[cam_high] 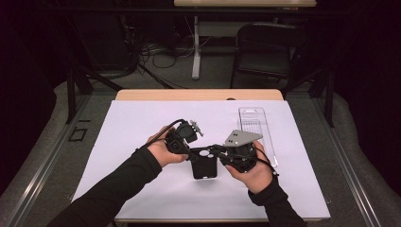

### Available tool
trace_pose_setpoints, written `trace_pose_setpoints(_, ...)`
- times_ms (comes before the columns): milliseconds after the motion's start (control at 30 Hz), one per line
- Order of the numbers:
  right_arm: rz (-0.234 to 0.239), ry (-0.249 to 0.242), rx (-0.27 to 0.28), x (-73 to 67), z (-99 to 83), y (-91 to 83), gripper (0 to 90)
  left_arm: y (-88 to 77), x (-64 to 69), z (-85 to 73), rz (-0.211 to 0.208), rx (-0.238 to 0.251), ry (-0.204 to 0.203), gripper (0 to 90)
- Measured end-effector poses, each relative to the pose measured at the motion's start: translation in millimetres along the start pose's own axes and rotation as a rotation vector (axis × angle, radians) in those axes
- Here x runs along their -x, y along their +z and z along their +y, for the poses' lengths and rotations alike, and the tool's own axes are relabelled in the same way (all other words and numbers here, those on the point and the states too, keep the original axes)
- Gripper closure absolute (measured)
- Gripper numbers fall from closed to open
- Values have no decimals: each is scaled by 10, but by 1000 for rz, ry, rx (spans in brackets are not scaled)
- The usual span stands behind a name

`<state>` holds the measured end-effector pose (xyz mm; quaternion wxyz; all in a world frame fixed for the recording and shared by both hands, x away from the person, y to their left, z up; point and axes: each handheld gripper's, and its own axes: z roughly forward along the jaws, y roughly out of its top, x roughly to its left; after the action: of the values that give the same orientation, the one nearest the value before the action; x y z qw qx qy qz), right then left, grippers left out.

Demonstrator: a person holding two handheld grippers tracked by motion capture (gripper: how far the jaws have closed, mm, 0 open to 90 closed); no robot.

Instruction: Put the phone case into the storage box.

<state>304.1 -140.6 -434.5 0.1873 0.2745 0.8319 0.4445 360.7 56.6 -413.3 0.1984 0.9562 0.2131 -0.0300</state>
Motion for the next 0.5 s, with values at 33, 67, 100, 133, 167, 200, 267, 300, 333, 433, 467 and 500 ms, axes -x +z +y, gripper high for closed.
trace_pose_setpoints(33, 0, 2, -1, 0, 0, 0, 819, 1, -1, 0, -1, 0, -1, 813)
trace_pose_setpoints(67, -1, 5, 0, 1, -2, -1, 820, 2, 0, 0, -1, 1, -1, 813)
trace_pose_setpoints(100, -3, 7, 2, -1, -4, -1, 820, 3, 1, 1, 0, 1, -1, 813)
trace_pose_setpoints(133, -5, 7, 2, -2, -6, 0, 821, 4, 1, 2, -1, 0, -1, 813)
trace_pose_setpoints(167, -5, 6, 3, -1, -8, 0, 821, 5, 2, 2, -1, 0, -1, 813)
trace_pose_setpoints(200, -6, 8, 3, 0, -10, 1, 822, 6, 0, 2, -1, -3, 2, 812)
trace_pose_setpoints(267, -5, 14, 2, 0, -12, 1, 823, 10, 2, 3, -3, -2, 0, 813)
trace_pose_setpoints(300, -6, 15, 0, 0, -13, 0, 824, 11, 2, 2, -3, -1, 0, 812)
trace_pose_setpoints(333, -7, 16, 1, -1, -13, 1, 824, 12, 1, 3, -5, -1, -1, 812)
trace_pose_setpoints(433, -14, 28, 2, -5, -14, -2, 827, 15, 3, 3, -8, 1, -5, 812)
trace_pose_setpoints(467, -16, 29, 2, -6, -14, -3, 827, 17, 3, 3, -8, 2, -5, 812)
trace_pose_setpoints(500, -19, 30, 1, -8, -15, -3, 828, 18, 3, 3, -7, 2, -6, 812)
